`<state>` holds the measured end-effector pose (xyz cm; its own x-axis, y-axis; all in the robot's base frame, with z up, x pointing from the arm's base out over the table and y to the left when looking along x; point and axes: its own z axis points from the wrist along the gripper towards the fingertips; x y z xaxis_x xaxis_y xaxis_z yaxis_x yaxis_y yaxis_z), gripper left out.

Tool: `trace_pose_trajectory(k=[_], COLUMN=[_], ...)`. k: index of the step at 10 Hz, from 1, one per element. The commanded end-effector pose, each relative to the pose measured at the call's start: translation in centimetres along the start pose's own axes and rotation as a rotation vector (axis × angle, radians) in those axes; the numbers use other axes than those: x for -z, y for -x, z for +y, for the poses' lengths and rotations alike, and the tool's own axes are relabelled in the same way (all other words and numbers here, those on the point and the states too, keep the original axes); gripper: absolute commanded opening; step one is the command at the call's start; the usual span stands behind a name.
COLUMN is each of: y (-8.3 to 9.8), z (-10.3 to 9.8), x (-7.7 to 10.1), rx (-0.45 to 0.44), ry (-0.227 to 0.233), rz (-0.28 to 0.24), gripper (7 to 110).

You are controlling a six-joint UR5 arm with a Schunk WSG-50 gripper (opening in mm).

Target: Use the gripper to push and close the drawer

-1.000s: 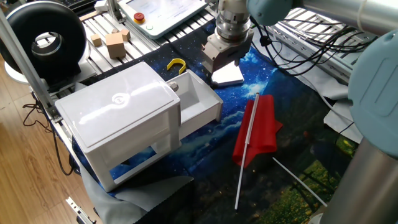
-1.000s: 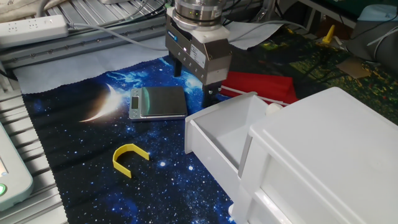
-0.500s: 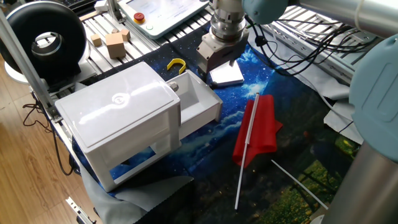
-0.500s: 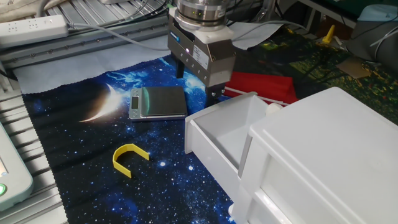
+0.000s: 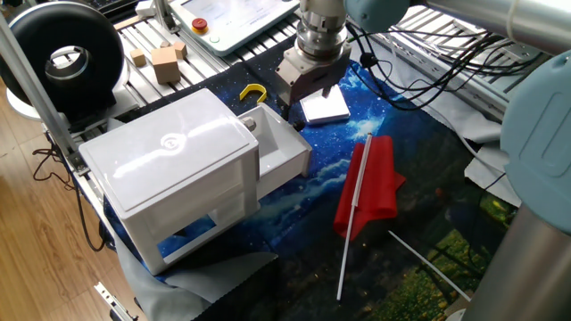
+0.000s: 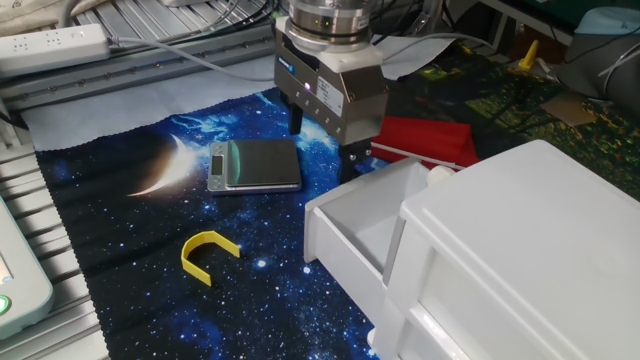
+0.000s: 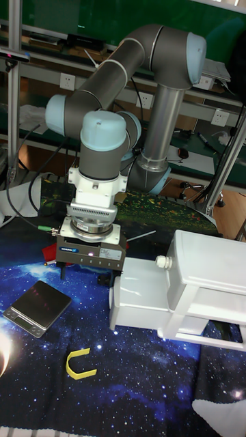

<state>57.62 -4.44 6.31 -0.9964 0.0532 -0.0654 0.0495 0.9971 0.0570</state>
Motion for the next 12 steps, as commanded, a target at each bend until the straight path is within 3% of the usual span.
trace_pose_trajectory(k=[1, 5, 6, 8, 10, 12], y=[0.3, 0.5, 0.7, 1.8, 1.9, 2.1], z=[1.3, 2.1, 1.4, -3.5, -4.9, -5.1], x=[0.3, 0.3, 0.1, 1.2, 3.4, 2.5], rx=[-0.002, -0.009, -0.002, 0.099, 0.139, 0.14], ry=[0.035, 0.043, 0.017, -0.129, -0.108, -0.091], rz=[-0.004, -0.003, -0.005, -0.013, 0.008, 0.008], gripper=[109, 109, 109, 109, 109, 109])
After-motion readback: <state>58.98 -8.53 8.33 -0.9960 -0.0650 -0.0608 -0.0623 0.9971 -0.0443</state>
